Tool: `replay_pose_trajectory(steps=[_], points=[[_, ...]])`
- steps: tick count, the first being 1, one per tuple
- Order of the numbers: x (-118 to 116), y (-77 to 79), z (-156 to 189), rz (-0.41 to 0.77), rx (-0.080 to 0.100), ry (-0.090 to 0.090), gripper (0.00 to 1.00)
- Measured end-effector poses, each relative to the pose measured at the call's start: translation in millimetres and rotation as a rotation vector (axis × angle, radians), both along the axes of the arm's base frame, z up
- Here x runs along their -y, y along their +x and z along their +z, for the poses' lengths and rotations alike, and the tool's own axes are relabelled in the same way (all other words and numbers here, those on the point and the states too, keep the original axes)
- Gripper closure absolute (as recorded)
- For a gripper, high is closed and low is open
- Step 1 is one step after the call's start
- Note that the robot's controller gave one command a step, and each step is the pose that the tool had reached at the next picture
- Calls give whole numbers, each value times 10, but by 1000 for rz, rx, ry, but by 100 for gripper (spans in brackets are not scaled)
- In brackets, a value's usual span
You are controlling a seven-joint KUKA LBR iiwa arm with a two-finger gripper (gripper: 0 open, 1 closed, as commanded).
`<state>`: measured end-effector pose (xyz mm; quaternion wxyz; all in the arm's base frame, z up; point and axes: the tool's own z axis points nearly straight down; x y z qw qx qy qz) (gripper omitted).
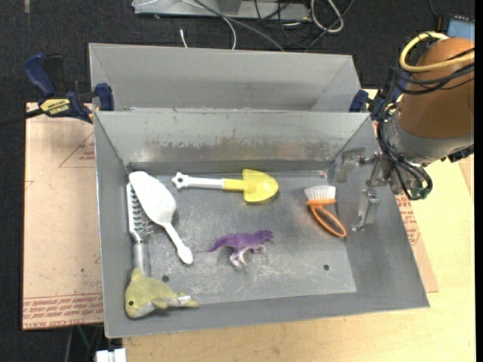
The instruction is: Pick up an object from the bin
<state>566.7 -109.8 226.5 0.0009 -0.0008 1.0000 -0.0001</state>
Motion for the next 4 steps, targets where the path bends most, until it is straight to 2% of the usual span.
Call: replay_pose_trajectory(steps=[1, 2, 3, 4], points=[[0, 0, 0, 0, 0, 0, 0], [-426, 44, -626, 40, -3, 3, 0], [204, 892, -1225, -16, 14, -3, 100], [203, 892, -1225, -15, 14, -3, 100]])
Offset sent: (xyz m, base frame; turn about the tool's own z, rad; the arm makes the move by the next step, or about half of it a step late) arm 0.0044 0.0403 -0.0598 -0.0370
